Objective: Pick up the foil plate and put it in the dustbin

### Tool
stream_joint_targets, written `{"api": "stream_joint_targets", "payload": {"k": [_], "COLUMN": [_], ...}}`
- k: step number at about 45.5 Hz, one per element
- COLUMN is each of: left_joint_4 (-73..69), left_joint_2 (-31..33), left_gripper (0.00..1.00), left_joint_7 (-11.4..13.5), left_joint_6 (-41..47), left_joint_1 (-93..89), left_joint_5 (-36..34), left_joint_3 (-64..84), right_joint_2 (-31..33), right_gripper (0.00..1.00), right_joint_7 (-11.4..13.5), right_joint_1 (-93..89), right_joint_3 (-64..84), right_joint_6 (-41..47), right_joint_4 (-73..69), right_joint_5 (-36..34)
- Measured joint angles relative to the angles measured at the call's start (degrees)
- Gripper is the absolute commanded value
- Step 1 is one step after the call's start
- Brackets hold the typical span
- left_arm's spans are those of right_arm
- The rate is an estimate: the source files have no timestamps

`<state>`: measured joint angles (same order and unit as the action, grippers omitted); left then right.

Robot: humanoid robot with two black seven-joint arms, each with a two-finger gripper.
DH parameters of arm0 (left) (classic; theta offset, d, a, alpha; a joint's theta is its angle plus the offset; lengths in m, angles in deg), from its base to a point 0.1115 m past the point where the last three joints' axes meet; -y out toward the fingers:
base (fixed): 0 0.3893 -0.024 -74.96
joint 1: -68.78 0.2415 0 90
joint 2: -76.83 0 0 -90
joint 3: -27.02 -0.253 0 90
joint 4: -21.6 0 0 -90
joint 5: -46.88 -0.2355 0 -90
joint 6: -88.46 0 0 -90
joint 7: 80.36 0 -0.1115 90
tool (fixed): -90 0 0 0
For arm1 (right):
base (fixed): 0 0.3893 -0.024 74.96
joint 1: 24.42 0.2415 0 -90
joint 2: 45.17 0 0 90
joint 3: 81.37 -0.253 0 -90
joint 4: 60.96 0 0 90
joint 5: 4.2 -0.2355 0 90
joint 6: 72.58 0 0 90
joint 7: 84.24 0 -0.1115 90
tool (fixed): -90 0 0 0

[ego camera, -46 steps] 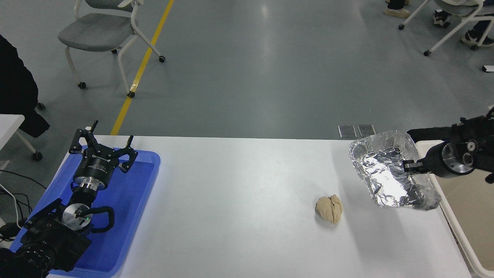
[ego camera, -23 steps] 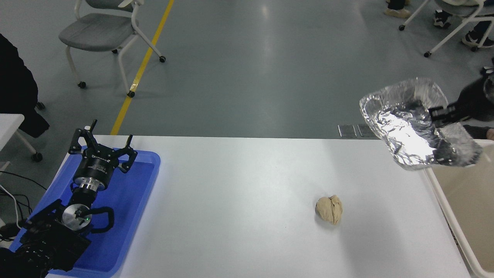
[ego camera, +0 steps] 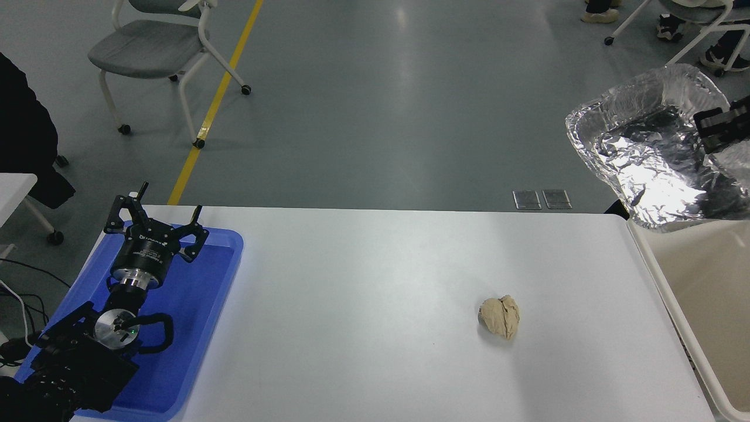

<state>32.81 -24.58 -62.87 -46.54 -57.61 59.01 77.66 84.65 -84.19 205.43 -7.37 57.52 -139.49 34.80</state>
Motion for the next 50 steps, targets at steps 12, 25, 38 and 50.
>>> {"api": "stream_joint_targets", "payload": {"k": [12,25,38,50], "left_joint_4": [0.03,-0.01,-0.04,-0.04], "left_joint_2": [0.01,-0.01,-0.02,-0.01], "left_gripper": [1.0,1.0,1.0,1.0], "left_joint_7": [0.0,0.0,0.0,0.0], "left_joint_6": [0.0,0.0,0.0,0.0], "left_joint_1": [0.0,-0.01,-0.08,-0.06], "left_joint_5": [-0.01,0.0,0.0,0.0], "left_joint_3": [-0.02,-0.01,-0.01,-0.01], "right_joint_2": [12.62,18.53,9.13,-0.79], "right_gripper": [0.0,0.0,0.0,0.0], "right_joint_7": [-0.52,-4.66,-7.27,-7.37], "right_joint_1": [-10.49,-45.16,-79.97,-94.08], "right_joint_3": [-4.69,-23.32,-46.36,-53.8], "right_joint_6": [-4.37,-17.71,-25.49,-30.79], "right_joint_4": [6.6,27.35,51.77,63.27], "right_joint_5": [15.03,23.99,20.78,14.82]}}
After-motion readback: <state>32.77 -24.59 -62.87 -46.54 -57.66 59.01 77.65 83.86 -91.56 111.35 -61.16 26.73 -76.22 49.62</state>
